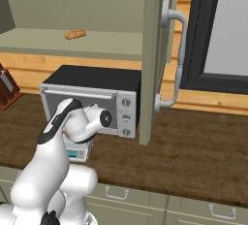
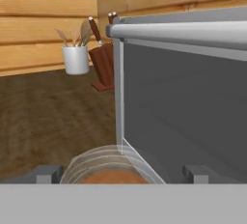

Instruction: Pick the honey bottle and place it on the digital scale for weighing, and close the cabinet.

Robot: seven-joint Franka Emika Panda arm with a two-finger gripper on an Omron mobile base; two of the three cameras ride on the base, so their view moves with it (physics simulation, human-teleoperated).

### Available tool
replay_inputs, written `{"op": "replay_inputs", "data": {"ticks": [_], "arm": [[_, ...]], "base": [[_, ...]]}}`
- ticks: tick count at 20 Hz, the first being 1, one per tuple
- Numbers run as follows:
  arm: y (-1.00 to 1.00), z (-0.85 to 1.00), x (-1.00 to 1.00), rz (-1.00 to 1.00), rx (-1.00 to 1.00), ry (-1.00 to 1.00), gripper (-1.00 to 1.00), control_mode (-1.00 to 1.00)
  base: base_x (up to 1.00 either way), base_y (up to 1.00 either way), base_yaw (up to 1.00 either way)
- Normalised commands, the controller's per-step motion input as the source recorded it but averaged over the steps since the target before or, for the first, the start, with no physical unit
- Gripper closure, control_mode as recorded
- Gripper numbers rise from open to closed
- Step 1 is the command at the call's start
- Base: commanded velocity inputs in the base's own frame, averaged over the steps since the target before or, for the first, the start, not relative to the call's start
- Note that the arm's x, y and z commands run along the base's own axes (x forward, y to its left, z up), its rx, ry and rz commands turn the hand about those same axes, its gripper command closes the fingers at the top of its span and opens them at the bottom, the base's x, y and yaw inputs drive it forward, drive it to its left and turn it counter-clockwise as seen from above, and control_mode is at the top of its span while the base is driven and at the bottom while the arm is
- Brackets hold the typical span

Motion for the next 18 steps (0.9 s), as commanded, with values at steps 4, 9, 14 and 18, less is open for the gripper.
{"op": "replay_inputs", "data": {"ticks": [4, 9, 14, 18], "arm": [[0.0, 0.0, 0.0, 0.0, 0.0, 0.0, -1.0, -1.0], [0.0, 0.14, -0.12, 0.0, 0.0, -0.03, -1.0, -1.0], [0.0, 0.3, -0.05, 0.0, 0.0, -0.05, -1.0, -1.0], [0.0, 0.38, -0.01, 0.0, 0.0, 0.0, -1.0, -1.0]], "base": [[0.0, 0.0, 0.0], [0.0, 0.0, 0.0], [0.0, 0.0, 0.0], [0.0, 0.0, 0.0]]}}
